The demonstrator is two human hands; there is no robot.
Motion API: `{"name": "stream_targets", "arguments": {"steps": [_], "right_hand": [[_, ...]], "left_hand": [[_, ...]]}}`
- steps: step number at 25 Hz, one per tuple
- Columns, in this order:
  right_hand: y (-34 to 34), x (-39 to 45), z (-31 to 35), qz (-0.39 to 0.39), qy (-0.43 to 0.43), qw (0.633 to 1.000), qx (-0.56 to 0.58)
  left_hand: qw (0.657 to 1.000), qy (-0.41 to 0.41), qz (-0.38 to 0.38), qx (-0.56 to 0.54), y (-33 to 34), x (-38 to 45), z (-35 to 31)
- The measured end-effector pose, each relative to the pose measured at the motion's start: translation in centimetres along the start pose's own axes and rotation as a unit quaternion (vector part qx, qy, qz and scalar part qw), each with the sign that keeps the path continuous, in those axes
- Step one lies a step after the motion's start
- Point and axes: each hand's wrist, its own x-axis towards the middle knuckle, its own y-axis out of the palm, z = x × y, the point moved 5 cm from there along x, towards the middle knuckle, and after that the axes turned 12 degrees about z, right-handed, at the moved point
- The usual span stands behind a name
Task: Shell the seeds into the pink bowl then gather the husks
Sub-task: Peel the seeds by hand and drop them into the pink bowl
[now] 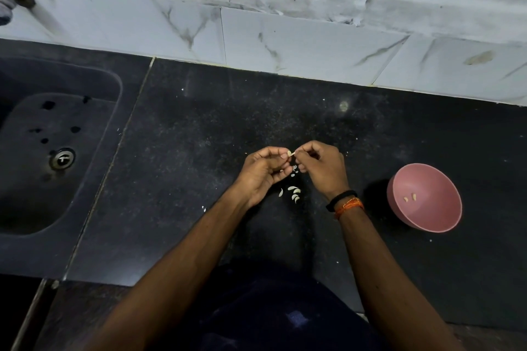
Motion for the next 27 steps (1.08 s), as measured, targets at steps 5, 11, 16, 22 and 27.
{"name": "stream_targets", "arguments": {"steps": [5, 11, 16, 22, 27], "right_hand": [[0.4, -0.1, -0.1, 0.018, 0.017, 0.996, 0.082], [0.7, -0.1, -0.1, 0.017, 0.034, 0.988, 0.148], [0.5, -0.2, 0.0, 0.007, 0.031, 0.994, 0.109], [0.4, -0.3, 0.0, 0.003, 0.032, 0.996, 0.081], [0.0, -0.3, -0.2, -0.021, 0.026, 0.998, 0.06]], "left_hand": [[0.999, 0.014, 0.025, 0.024, 0.1, -0.2, 0.0], [0.997, 0.025, 0.068, 0.031, 0.9, -0.3, -0.3], [0.997, 0.039, 0.057, 0.033, 0.5, -0.3, -0.2], [0.997, 0.065, 0.017, 0.044, -0.4, -0.1, -0.3], [0.997, 0.075, -0.003, 0.019, -0.7, 0.0, -0.5]]}}
